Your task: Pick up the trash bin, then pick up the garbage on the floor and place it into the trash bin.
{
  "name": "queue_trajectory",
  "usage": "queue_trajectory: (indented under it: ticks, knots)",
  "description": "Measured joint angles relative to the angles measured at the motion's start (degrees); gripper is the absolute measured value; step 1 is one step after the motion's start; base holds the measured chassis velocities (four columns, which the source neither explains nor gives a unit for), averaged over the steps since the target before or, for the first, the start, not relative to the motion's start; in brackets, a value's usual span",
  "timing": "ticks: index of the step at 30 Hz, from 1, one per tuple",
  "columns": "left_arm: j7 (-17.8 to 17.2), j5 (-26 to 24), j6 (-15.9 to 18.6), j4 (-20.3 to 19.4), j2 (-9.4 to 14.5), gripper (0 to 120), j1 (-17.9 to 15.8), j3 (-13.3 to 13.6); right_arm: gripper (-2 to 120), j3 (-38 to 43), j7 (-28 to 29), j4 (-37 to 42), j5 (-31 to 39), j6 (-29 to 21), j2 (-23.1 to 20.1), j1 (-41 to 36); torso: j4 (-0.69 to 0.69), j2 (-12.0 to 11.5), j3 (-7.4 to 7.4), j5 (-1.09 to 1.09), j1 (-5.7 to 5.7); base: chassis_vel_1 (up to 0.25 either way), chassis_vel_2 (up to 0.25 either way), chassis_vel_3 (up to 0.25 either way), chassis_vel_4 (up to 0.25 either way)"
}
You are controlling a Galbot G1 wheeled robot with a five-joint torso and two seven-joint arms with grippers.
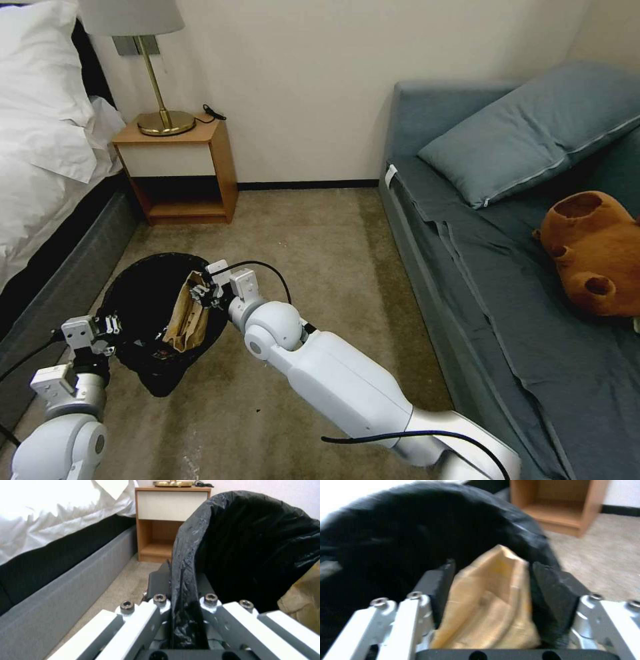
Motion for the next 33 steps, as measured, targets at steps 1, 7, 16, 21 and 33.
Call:
queue_trajectory:
  ticks: [1, 7, 16, 21, 33]
  knots:
    - [-0.2, -0.2, 0.2, 0.0, 0.0, 4, -0.1, 0.1, 67, -0.5, -0.9, 0.7, -0.1, 0.4, 0.0, -0.1, 0.01, 0.0, 0.0, 0.0, 0.0, 0.0, 0.0, 0.0, 0.0]
    - [-1.2, -0.8, 1.1, 1.6, -0.1, 4, -1.8, 0.9, 88, -3.2, -2.7, 3.8, 0.7, 2.9, 0.0, 0.2, 0.01, 0.0, 0.0, 0.0, 0.0, 0.0, 0.0, 0.0, 0.0]
    - [-3.7, -8.5, 2.4, 5.8, -0.2, 4, -4.9, 0.0, 100, -1.8, 0.4, 3.5, 0.8, 3.9, 0.0, 2.4, 0.0, 0.0, 0.0, 0.0, 0.0, 0.0, 0.0, 0.0, 0.0]
    - [-5.0, -13.4, 3.0, 7.7, -0.1, 4, -6.2, -1.0, 100, 0.4, 1.0, 3.0, 0.1, 3.9, 0.0, 2.7, 0.02, 0.0, 0.0, 0.0, 0.0, 0.0, 0.0, 0.0, 0.0]
    - [-13.0, -26.7, 5.4, 15.5, -0.1, 4, -16.0, -2.5, 100, 5.5, 1.8, 3.9, -3.9, 3.5, 0.0, -2.1, -0.01, 0.0, 0.0, 0.01, 0.0, 0.0, 0.0, 0.0, 0.0]
